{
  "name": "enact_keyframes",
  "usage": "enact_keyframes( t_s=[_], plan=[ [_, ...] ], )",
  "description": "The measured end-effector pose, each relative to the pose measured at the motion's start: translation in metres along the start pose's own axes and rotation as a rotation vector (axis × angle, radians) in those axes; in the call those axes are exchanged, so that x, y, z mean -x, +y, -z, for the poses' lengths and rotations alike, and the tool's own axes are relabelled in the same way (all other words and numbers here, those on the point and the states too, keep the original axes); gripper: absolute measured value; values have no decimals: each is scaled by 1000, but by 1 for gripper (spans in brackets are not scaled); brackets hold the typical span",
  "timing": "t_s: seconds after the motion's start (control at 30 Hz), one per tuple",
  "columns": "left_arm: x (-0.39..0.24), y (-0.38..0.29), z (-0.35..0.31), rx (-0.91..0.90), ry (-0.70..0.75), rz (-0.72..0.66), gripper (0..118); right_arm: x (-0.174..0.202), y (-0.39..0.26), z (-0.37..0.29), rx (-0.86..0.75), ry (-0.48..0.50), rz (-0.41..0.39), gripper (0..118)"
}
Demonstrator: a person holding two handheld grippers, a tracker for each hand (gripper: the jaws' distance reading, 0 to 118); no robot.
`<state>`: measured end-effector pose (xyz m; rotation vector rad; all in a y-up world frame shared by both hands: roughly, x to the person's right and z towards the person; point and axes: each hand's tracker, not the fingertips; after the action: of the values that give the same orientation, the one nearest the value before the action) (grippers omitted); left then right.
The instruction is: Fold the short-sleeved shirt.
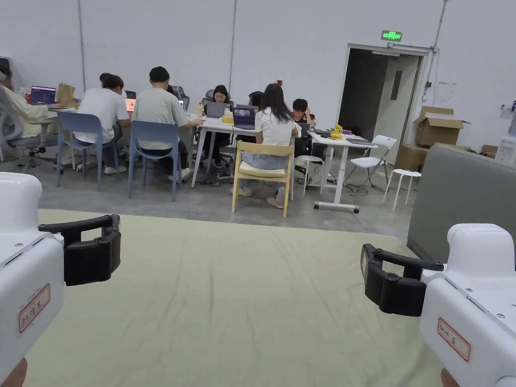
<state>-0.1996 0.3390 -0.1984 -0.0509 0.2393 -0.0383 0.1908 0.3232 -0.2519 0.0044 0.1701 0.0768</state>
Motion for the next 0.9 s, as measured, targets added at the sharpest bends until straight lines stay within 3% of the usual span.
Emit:
enact_keyframes(
  t_s=[0.67, 0.8, 0.9],
  plan=[
    [9, -5, 2, 11, 10, -15, 107, 2, 2, -2, -7, -6, -10, 118],
    [8, -5, 2, 17, 8, -12, 107, 2, 2, -2, 21, -27, -69, 118],
    [8, -6, 2, 17, 5, -12, 107, 2, 1, -4, 4, 17, -28, 118]
  ],
)
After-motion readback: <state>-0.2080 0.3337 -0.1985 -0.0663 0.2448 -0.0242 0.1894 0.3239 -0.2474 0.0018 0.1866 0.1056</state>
